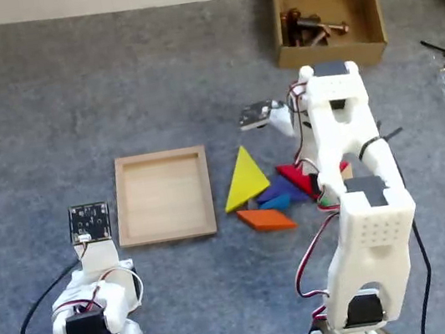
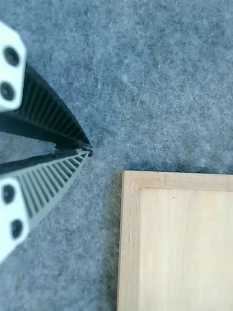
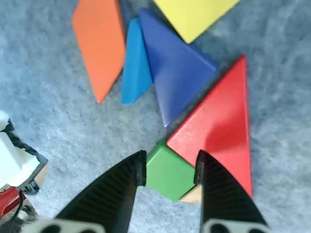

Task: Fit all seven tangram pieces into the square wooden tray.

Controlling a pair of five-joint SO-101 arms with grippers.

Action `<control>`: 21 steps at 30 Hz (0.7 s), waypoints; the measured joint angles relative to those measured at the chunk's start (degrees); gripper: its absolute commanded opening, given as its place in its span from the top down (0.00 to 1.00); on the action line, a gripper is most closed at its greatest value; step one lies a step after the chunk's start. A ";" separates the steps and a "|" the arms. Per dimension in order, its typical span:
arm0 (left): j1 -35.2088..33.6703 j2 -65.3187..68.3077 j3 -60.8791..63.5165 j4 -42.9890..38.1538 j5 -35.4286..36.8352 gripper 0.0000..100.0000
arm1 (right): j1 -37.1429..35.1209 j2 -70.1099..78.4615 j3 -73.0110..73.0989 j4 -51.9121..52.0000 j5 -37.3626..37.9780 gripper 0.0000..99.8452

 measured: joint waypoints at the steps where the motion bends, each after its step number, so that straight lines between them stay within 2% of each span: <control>1: 0.00 0.00 0.00 0.00 0.00 1.00 | 0.00 0.00 0.00 0.00 0.00 0.84; 6: 0.00 0.00 0.00 0.00 0.00 1.00 | 0.00 0.00 0.00 -0.35 -0.09 0.84; 13: 0.00 0.00 0.00 0.00 0.00 1.00 | 0.00 0.00 0.00 -7.12 -0.18 0.84; 21: 0.00 0.00 0.00 0.00 0.00 1.00 | 0.09 6.95 -1.49 -7.56 -0.26 0.84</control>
